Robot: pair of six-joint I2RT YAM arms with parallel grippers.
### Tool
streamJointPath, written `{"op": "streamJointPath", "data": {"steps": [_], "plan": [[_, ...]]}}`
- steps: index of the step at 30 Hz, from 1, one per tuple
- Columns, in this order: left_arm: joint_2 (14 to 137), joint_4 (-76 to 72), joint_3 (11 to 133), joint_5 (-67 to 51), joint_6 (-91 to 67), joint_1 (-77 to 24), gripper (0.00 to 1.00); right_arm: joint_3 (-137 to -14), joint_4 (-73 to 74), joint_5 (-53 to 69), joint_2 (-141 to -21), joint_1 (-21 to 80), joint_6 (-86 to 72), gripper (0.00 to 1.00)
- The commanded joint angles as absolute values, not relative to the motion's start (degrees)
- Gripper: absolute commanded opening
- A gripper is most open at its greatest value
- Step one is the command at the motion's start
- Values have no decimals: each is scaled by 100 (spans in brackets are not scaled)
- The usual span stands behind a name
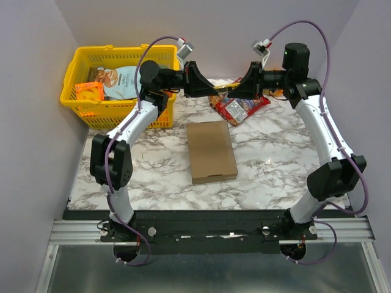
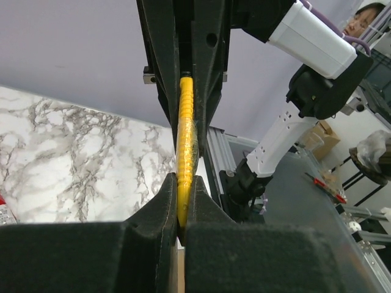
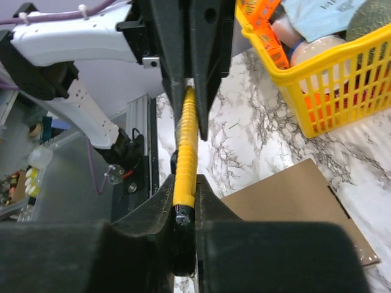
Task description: Unpack the express box
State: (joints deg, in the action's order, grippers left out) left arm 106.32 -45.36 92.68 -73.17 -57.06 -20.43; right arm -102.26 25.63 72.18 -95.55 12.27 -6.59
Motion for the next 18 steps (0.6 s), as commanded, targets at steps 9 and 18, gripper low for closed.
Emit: {"op": "streamJointPath", "data": {"steps": [9,18], "plan": [[10039,-380,9473,-6463,-1708,-1767,63,-10776,5041,5758,-9264,1292,2397,0],[9141,2241,9194,-5467,1397,-1889,76,-9924,5995,4545,-8773,1406,4139,0]]}}
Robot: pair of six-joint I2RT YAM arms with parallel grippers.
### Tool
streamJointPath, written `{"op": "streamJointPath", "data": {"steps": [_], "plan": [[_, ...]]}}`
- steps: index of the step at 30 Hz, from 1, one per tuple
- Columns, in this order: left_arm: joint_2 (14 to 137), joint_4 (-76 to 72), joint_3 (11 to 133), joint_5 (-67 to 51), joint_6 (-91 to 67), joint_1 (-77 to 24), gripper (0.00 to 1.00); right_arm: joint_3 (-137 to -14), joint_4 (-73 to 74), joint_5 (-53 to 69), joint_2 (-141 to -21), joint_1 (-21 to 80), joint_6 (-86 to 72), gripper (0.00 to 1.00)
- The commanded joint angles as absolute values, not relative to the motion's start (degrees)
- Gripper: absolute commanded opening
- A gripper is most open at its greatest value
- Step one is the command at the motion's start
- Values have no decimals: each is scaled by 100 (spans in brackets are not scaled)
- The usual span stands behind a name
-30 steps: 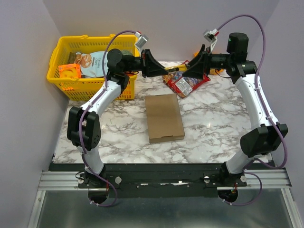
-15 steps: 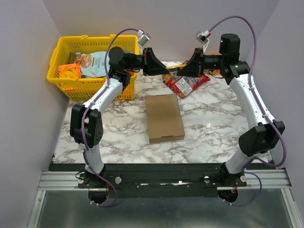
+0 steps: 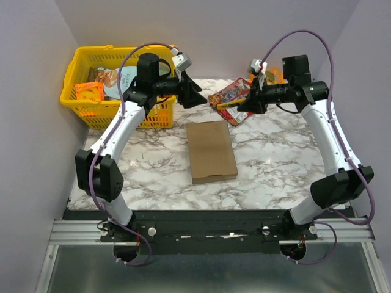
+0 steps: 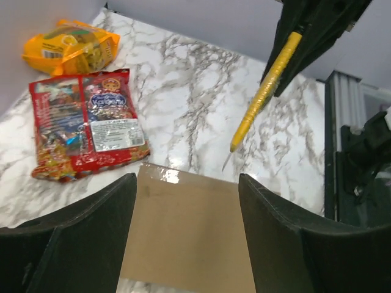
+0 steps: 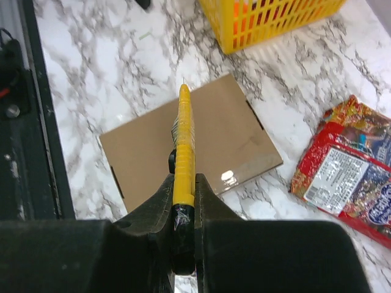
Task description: Unpack the express box
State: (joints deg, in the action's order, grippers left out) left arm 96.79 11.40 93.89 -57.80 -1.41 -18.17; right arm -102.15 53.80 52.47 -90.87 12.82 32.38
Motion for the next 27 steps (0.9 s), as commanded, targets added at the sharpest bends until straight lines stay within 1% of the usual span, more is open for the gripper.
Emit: {"op": "streamJointPath", "data": {"steps": [1,5,7,12,17,18,19,22,27], "plan": [[9123,2346,9159,-5449,1502,-1968,76,-9879,5968,4466,-8737,1511,4201,0],[9149,2592,9018,-5265,2187,-2442,76,-9923,5959,4237,-8736,1801,4193,0],[9193,2619,8974,-5186,2468,-2706,76,-10001,5950,4306,-8780,1872,4131,0],[9316,2575,8877,-4878,2593,-2935,75,-10169,6038,4386,-8772,1995,4175,0],[9343,2540,8877,-4930,2619,-2944,65,-10125,6038,4438,-8675,2092,4192,0],[9360,2540,8877,-4965,2610,-2944,63,-10108,6038,4438,-8666,2118,4192,0],[9360,2523,8868,-4992,2619,-2944,57,-10081,6029,4412,-8666,2162,4201,0],[9422,2514,8956,-5027,2593,-2962,52,-10037,5898,4306,-8701,2241,4114,0],[9545,2540,9044,-5290,2601,-2962,49,-10221,5792,4473,-8833,2241,3885,0]]}}
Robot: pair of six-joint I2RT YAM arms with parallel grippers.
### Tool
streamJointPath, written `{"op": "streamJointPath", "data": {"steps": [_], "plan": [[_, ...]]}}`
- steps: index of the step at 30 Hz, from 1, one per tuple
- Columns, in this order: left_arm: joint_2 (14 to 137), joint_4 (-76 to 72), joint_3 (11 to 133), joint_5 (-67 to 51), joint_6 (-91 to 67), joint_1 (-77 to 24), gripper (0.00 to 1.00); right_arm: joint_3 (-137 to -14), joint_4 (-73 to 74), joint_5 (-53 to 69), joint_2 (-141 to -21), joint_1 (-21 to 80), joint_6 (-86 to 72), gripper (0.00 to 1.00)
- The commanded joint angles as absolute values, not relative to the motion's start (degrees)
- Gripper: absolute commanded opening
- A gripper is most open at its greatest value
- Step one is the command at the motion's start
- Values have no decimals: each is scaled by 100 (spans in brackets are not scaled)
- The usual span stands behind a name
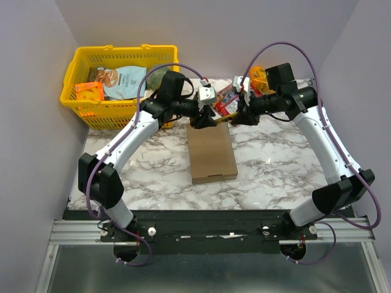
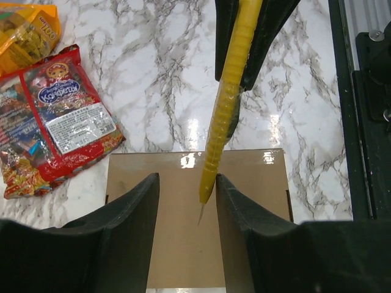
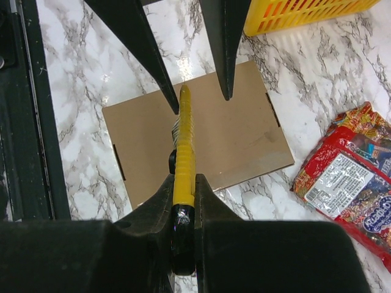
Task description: Unpack the express box
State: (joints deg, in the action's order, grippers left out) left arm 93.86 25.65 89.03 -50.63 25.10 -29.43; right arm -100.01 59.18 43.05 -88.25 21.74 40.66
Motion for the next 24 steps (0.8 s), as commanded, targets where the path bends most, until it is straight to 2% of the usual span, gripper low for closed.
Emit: {"op": "streamJointPath", "data": {"steps": [1,6,9,10,11,12,13,14,16,17,20,24], "plan": [[9571,2549,9070,-5326,2558,-2962,46,-10300,5792,4508,-8885,2250,3806,0],[9755,2602,9228,-5598,2531,-2962,35,-10336,5626,4623,-8938,2250,3560,0],[9835,2488,9290,-5748,2373,-2962,17,-10327,5634,4667,-8947,2241,3480,0],[9852,2418,9307,-5809,2347,-2962,5,-10318,5634,4667,-8947,2250,3480,0],[9853,2347,9290,-5827,2286,-2962,0,-10301,5634,4650,-8939,2250,3472,1],[9835,2268,9281,-5862,2155,-2962,0,-10292,5573,4589,-8912,2250,3437,4],[9818,2111,9264,-5888,2075,-2962,0,-10275,5494,4553,-8877,2180,3175,11],[9800,1996,9238,-5932,1987,-2953,0,-10274,5432,4631,-8860,2058,3008,24],[9730,1367,9089,-6029,1382,-2909,0,-10196,5082,5665,-8781,1463,2369,47],[9695,1023,8983,-6142,1093,-2892,0,-10134,4906,6008,-8754,1276,2147,99],[9615,-261,8535,-6240,-138,-2839,0,-10151,4465,6301,-8666,1046,1696,100],[9773,-562,8525,-6363,-404,-2883,0,-10774,5419,6731,-8956,1055,2064,100]]}}
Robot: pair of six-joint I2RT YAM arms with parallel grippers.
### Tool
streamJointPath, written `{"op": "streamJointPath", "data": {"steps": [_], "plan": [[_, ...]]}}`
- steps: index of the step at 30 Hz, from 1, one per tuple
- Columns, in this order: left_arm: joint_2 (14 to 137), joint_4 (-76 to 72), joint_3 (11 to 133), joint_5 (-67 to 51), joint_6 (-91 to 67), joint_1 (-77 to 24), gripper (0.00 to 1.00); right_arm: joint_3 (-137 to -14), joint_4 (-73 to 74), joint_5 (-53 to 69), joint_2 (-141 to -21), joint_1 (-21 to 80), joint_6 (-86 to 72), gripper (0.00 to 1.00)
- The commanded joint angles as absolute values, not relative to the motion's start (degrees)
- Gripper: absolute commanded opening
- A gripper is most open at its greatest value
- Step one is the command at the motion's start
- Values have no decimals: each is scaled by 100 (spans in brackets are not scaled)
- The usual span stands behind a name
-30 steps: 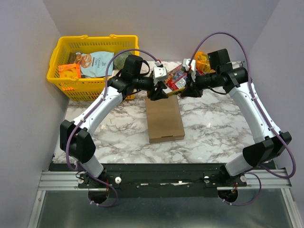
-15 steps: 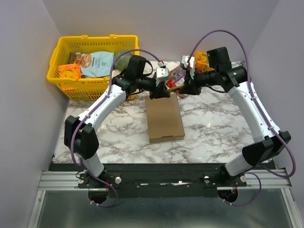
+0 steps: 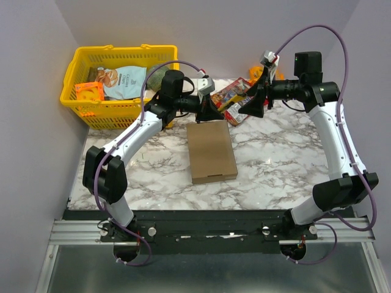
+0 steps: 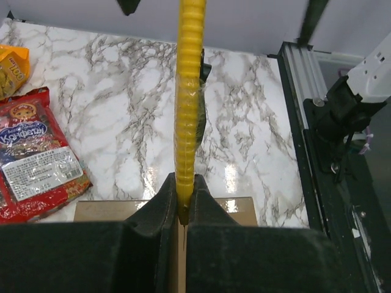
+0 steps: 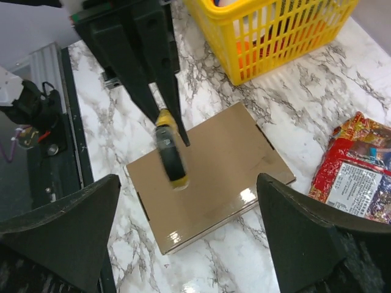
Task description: Unpack the express box
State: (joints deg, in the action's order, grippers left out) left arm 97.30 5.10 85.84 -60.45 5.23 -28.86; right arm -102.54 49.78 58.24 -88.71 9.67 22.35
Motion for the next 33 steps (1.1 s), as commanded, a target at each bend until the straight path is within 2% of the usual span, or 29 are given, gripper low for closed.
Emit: {"op": "streamJointPath", "data": {"steps": [1,7,20,27,33], "plan": [[9782,-623,8543,-6372,-404,-2892,0,-10862,5501,6776,-9000,1081,2196,100],[9967,-888,8639,-6600,-721,-2962,0,-10424,5203,6443,-8710,1282,2293,100],[10204,-597,9009,-6636,-589,-3059,0,-10591,5941,6021,-8921,1731,3173,72],[10274,-764,9070,-6609,-790,-3085,0,-10582,5889,5950,-8974,1793,3147,65],[10301,-1721,8825,-6539,-1484,-3067,0,-10564,5792,5915,-9000,1819,3041,59]]}}
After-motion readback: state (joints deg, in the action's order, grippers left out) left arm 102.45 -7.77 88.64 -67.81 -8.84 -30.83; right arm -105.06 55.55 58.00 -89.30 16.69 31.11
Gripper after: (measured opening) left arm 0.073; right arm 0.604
